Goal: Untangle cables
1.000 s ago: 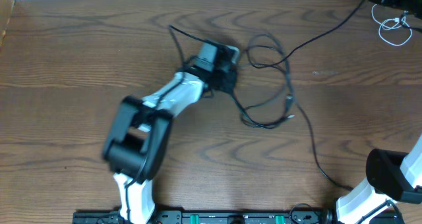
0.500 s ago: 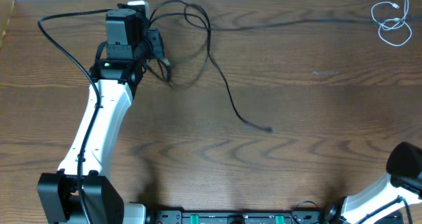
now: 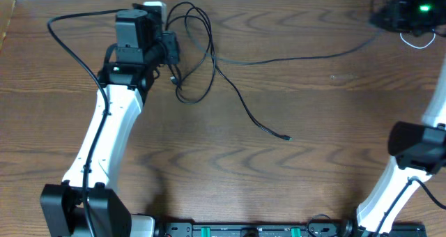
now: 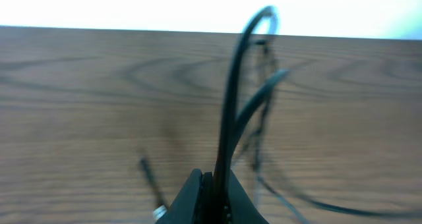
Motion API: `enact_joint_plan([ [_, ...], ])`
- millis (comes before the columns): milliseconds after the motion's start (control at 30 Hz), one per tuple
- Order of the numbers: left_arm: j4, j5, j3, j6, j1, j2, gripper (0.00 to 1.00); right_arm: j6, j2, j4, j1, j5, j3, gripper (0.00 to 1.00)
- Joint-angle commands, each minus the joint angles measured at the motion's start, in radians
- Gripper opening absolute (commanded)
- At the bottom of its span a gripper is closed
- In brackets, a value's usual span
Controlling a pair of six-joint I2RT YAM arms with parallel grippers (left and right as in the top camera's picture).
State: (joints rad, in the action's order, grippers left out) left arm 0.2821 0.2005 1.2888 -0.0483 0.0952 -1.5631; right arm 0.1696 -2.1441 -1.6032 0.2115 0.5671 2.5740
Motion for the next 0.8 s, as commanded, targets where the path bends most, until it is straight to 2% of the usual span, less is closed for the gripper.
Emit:
enact_joint_plan([
  [0,0.005,0.08,0.01,-0.01,0.042,0.11,0.07,0.053,-0.035,0.002,-0.095,-0.065,0.007,0.18],
  [167,0.036,0.128,0.01,-0.048,0.06,0.23,0.07,0.044,-0.063,0.006,-0.156,-0.086,0.007,0.65],
  [233,0.039,0.162,0.01,-0.06,0.06,0.254,0.07,0.045,-0.061,0.016,-0.166,-0.069,0.007,0.79],
  [367,0.024,0.204,0.01,-0.093,0.06,0.274,0.07,0.076,-0.061,0.023,-0.193,0.048,0.007,0.81],
  [567,-0.041,0.216,0.01,-0.193,0.059,0.275,0.07,0.078,-0.065,0.056,-0.283,0.058,0.002,0.79],
  [767,-0.058,0.24,0.01,-0.332,0.056,0.275,0.07,0.078,-0.067,0.227,-0.407,0.144,-0.106,0.79],
])
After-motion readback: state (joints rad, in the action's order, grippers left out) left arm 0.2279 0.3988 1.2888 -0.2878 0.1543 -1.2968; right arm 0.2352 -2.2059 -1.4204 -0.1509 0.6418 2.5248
